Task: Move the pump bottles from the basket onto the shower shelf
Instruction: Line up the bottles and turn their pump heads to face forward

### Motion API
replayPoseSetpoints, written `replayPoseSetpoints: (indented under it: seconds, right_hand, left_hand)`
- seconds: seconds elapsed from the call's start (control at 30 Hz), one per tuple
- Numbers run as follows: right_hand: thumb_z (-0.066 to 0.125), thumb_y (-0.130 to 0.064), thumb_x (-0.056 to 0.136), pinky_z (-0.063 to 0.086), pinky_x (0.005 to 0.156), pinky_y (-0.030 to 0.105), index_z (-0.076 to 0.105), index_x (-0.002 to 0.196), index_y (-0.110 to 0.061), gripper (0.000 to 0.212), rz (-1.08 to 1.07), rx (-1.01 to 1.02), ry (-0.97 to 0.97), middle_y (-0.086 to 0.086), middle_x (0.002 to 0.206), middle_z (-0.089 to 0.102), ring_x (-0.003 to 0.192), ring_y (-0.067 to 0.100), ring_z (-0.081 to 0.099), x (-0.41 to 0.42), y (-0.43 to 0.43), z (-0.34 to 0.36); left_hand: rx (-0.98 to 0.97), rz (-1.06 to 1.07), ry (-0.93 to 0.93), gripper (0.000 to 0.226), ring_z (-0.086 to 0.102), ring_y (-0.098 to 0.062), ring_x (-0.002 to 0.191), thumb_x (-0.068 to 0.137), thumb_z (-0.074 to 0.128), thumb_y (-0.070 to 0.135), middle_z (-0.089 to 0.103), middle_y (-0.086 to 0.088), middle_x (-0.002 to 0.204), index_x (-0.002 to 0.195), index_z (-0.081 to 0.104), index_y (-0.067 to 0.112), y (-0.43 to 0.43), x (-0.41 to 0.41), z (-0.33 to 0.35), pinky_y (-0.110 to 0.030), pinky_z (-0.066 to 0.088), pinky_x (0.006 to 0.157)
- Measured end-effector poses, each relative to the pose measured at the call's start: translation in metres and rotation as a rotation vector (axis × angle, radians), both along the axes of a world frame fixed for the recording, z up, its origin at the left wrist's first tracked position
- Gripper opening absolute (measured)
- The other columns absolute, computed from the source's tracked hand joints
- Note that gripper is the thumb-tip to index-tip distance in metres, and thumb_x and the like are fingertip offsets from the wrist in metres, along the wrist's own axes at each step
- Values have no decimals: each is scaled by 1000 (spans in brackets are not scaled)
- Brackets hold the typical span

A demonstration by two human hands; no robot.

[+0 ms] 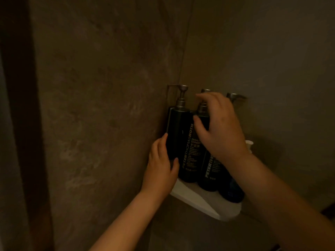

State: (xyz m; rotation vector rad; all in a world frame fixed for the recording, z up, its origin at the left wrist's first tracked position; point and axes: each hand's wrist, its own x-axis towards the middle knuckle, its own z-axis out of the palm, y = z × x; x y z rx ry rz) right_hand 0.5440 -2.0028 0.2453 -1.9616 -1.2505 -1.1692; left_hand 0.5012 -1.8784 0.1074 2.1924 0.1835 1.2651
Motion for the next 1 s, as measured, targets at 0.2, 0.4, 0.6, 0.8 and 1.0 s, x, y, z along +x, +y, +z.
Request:
replayPoseSetpoints:
  seconds: [0.2,0.4,0.6,0.8,1.0]
  right_hand:
    - [53,-24,90,38,90,34,51,127,-10,40,-186,-220,-115,9,123,53,114,26,46,18,33,52]
    - [46,-27,94,45,82,39,56,119,-8,33,-249,-376,-55,13,115,57,106,30,51,26,60,68]
    - [46,-18,93,45,79,37,62,113,-8,27,-287,-446,-12,14,111,59,103,31,55,26,66,79]
    - [48,-19,93,39,74,29,62,117,-16,28,-193,-395,92,10,115,62,103,27,57,16,60,83]
    - [51,-14,92,37,72,26,63,113,-19,24,-85,-357,136,4,109,62,98,20,57,7,44,85]
  left_hand:
    - [-71,-54,3,77,20,-9,137,94,52,26,15,5,152,148,-2,29,4,8,-3,-21,15,109]
    - [-74,-72,-11,77,19,-5,136,93,52,24,16,4,153,148,-1,29,7,10,-1,-19,15,109]
    - [-78,-106,-4,78,16,-8,139,94,51,27,11,7,154,147,-6,32,9,7,-3,-20,12,109]
    - [-132,-113,-42,80,16,-4,137,93,53,29,13,9,153,144,-8,40,9,-5,-5,-21,13,109]
    - [-142,-154,-36,78,19,-1,135,93,51,32,13,14,151,140,-10,47,5,-22,-7,-22,19,109]
